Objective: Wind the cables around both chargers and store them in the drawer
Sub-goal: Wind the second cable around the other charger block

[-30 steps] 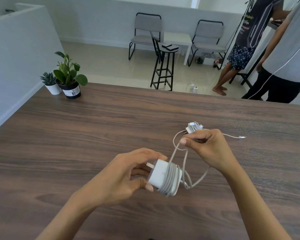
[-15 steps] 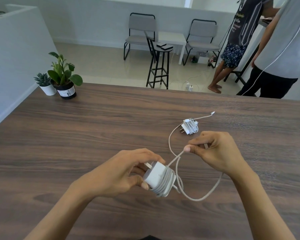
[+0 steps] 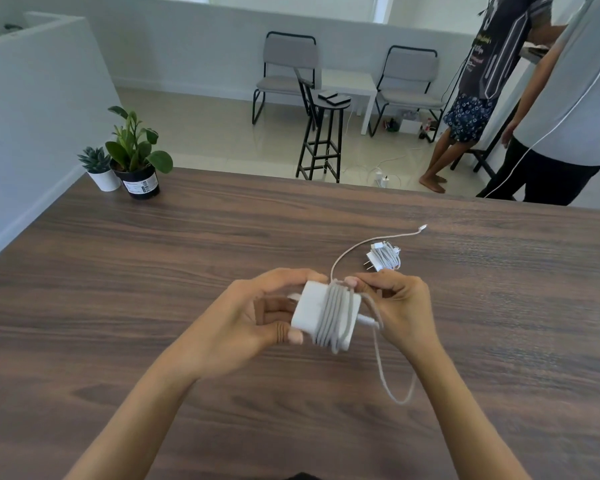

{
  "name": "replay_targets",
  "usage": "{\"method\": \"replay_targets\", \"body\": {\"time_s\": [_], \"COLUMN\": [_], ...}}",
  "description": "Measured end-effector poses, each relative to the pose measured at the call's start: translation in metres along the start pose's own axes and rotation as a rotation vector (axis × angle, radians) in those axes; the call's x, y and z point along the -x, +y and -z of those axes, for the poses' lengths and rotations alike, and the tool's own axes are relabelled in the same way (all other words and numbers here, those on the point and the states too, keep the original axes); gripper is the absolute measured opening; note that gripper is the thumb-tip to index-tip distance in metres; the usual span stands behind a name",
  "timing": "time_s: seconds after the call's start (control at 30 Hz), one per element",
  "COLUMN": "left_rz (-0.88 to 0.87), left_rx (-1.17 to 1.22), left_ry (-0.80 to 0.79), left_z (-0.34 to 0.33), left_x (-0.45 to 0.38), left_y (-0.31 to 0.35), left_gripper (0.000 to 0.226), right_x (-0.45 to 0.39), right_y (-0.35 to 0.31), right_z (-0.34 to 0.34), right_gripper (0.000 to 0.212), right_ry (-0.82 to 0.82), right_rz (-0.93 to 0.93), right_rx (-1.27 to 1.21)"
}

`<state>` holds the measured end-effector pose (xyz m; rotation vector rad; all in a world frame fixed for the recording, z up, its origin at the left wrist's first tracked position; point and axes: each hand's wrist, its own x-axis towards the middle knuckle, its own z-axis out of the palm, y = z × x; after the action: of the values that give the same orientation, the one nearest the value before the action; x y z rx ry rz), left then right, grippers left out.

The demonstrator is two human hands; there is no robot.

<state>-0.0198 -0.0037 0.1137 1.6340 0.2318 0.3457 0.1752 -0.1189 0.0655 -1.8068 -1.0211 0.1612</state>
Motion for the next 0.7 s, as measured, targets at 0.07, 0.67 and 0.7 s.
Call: {"method": "replay_targets", "body": {"time_s": [0.07,0.67,0.7], "left_rz": [-0.054,-0.180,-0.195], "left_rx": [0.011,-0.581,-0.607], "left_ry": [0.095,0.602,0.598], "left_z": [0.000,0.020,0.018], "left_x": [-0.006,-0.074,-0.074], "left_y": [0.000,-0.073,-0.075], "left_gripper": [0.054,0.060,0.060], "right_x": [0.005,0.035,0.035], "right_y": [0.003,-0.017,-0.021], "right_z": [-0.009,-0.015,-0.012], "right_gripper": [0.021,0.017,0.018], "right_ry": [0.025,-0.132,-0.143], "right_rz": [0.013,0.301,0.320], "right_rx": [0.042,0.324,0.321]}}
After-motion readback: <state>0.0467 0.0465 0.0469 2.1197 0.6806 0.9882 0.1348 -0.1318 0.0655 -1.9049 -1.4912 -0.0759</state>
